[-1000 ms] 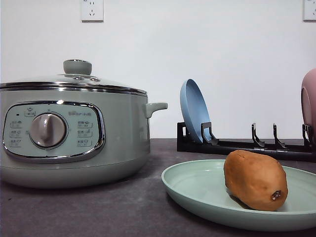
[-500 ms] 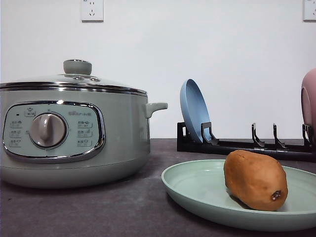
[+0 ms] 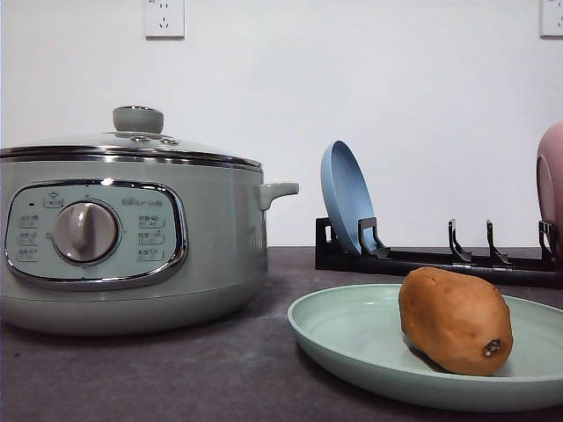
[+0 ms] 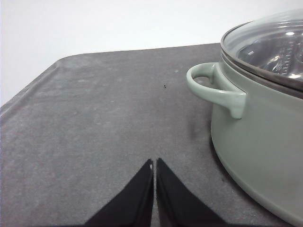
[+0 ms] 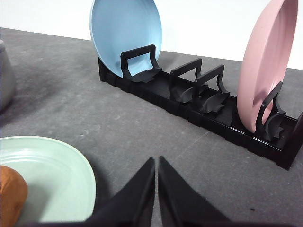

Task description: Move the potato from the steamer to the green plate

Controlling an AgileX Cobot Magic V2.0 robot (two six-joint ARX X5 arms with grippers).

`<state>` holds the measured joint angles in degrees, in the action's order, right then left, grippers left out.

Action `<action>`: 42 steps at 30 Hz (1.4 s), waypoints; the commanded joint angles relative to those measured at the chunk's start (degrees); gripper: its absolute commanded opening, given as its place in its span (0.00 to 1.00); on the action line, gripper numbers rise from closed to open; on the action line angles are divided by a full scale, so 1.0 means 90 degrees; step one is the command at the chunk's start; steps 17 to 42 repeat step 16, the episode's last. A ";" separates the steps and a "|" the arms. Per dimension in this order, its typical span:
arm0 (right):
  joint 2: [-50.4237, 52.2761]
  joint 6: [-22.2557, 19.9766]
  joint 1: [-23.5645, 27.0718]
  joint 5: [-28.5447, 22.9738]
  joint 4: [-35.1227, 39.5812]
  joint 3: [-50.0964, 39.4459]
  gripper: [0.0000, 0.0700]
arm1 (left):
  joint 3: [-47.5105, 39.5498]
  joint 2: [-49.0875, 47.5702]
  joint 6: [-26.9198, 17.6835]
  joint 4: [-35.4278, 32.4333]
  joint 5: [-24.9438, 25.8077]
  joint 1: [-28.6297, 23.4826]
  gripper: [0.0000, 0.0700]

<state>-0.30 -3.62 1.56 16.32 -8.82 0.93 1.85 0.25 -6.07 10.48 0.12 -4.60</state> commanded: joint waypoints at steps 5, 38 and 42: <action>0.0012 0.0068 0.0007 0.0017 -0.0024 -0.0029 0.00 | -0.0129 -0.0007 0.0041 0.0029 0.0000 -0.0012 0.00; 0.0012 0.0068 0.0007 0.0017 -0.0024 -0.0029 0.00 | -0.0129 -0.0007 0.0041 0.0027 0.0000 -0.0012 0.00; 0.0012 0.0068 0.0007 0.0017 -0.0024 -0.0029 0.00 | -0.0129 -0.0007 0.0041 0.0027 0.0000 -0.0012 0.00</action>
